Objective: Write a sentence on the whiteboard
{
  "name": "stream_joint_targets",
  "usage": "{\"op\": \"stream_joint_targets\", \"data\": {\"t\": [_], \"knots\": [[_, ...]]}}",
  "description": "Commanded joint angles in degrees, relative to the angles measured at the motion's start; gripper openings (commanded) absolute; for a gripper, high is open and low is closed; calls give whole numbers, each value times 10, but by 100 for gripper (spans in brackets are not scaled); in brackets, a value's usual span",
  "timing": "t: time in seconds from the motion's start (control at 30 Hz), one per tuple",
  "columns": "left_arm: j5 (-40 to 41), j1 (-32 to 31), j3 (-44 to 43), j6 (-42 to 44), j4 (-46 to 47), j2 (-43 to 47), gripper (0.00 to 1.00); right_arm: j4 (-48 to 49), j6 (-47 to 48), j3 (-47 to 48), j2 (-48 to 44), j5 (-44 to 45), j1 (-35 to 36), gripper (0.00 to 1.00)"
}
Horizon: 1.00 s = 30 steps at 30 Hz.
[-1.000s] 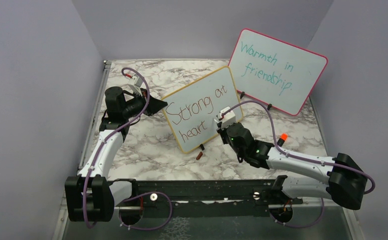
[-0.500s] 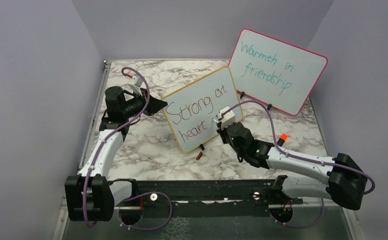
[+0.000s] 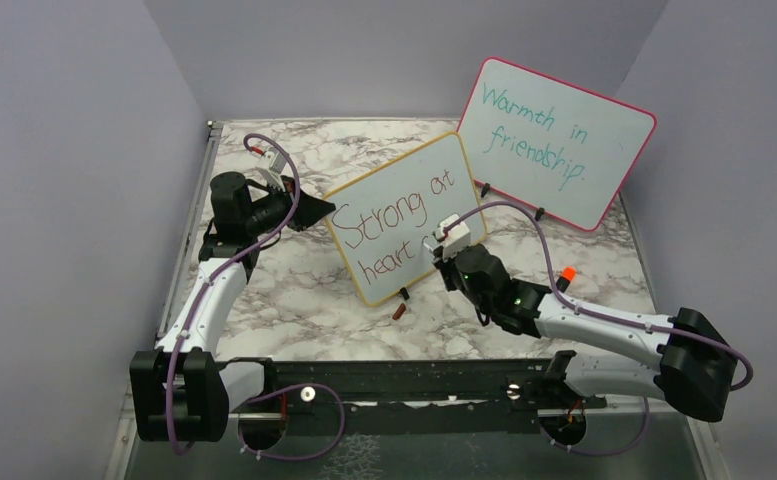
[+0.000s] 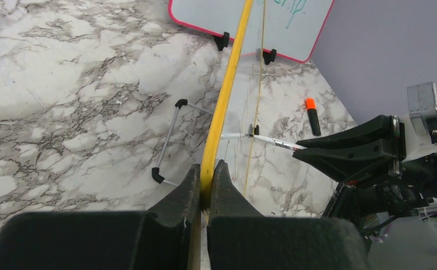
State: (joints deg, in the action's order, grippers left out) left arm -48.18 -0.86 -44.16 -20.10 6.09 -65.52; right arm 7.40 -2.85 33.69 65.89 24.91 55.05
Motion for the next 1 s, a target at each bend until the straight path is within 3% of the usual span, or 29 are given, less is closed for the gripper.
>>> {"op": "stream_joint_targets", "data": {"t": [0.0,0.33,0.97], "knots": [[65,3,5,58,-51,-17,0,-43,-18,12,2,-32,0,1],[66,3,6,59,-52,-15,0,-69,-31,8,-5,3,0,1],[68,3,6,59,-54,-16,0,-3,-14,2,-4,57,-6,1]]}}
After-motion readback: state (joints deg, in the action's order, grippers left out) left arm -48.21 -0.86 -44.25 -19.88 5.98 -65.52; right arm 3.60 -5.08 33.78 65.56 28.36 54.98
